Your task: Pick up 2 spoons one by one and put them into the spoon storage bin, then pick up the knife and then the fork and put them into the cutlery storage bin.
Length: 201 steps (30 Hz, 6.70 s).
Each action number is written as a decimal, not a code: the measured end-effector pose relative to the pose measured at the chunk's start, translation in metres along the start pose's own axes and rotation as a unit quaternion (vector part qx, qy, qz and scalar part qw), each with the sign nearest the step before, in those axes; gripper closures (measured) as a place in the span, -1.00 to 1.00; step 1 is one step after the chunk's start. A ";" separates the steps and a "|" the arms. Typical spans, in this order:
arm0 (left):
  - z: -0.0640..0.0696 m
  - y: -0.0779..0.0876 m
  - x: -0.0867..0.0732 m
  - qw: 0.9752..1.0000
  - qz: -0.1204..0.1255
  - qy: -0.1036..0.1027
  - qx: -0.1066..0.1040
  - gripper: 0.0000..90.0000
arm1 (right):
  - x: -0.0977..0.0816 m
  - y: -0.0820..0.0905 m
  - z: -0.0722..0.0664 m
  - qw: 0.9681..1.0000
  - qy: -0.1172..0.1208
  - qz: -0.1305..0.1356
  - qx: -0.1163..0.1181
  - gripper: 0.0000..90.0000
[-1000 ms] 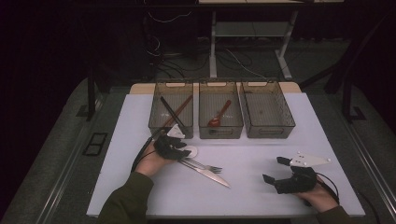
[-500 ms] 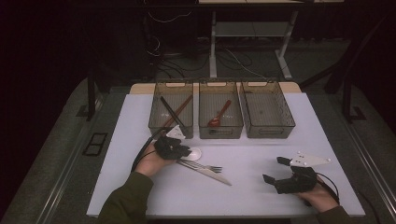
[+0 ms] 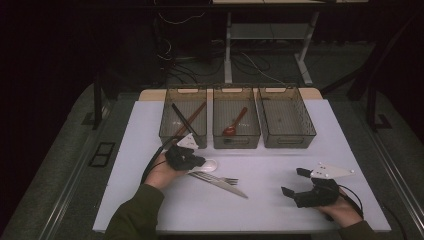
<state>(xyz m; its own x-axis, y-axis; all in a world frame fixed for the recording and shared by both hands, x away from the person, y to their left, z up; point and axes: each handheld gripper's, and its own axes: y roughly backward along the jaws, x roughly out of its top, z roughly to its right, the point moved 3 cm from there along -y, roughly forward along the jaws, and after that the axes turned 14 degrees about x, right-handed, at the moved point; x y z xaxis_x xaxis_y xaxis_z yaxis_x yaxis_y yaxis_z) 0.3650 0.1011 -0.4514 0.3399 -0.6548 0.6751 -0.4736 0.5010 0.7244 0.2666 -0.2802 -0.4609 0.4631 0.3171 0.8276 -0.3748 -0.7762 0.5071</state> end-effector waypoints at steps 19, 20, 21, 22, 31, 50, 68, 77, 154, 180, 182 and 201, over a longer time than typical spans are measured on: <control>0.001 0.004 0.015 0.999 0.025 0.000 0.023 0.92 | 0.000 0.000 0.000 1.000 0.001 0.000 0.000 -0.80; 0.001 0.005 0.017 0.999 0.028 0.002 0.023 0.92 | 0.000 0.000 0.000 1.000 0.001 0.000 0.000 -0.80; 0.001 0.007 0.019 0.999 0.031 0.004 0.023 0.92 | 0.000 0.000 0.001 1.000 0.000 0.000 0.000 -0.80; 0.001 0.007 0.021 0.999 0.033 0.005 0.023 0.91 | 0.000 0.000 0.000 1.000 -0.001 0.000 0.000 -0.80; -0.004 0.010 0.056 0.998 0.050 -0.001 0.027 0.91 | 0.001 -0.001 0.000 1.000 -0.001 0.001 0.002 -0.80; -0.032 -0.023 0.156 0.997 0.072 -0.015 0.037 0.91 | 0.002 0.001 0.000 1.000 -0.001 0.007 0.006 -0.80; -0.019 -0.081 0.156 1.000 0.014 -0.011 0.015 0.91 | 0.003 0.004 -0.001 1.000 0.001 0.014 0.007 -0.80; -0.014 -0.079 0.157 1.000 0.026 0.012 -0.014 0.53 | 0.003 0.003 -0.001 1.000 0.003 0.011 0.007 -0.80; 0.029 0.007 -0.013 1.000 -0.018 0.021 0.002 0.97 | -0.001 0.005 0.003 1.000 -0.015 0.009 0.002 -0.80; 0.006 0.024 -0.033 0.998 -0.046 0.003 0.033 0.97 | -0.001 0.005 0.003 1.000 -0.015 0.009 0.002 -0.80; 0.006 0.025 -0.034 0.998 -0.049 0.004 0.032 0.97 | -0.001 0.004 0.003 1.000 -0.016 0.007 0.003 -0.80; 0.031 0.034 -0.042 0.998 -0.048 -0.029 -0.038 0.97 | -0.002 0.005 0.003 1.000 -0.016 0.006 0.002 -0.80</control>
<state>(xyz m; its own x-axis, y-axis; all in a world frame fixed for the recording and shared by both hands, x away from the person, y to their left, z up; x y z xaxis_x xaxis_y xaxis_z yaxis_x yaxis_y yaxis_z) 0.3099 0.1283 -0.4594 0.3323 -0.7319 0.5949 -0.3772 0.4750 0.7950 0.2663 -0.2859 -0.4610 0.4841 0.2912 0.8251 -0.3766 -0.7818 0.4969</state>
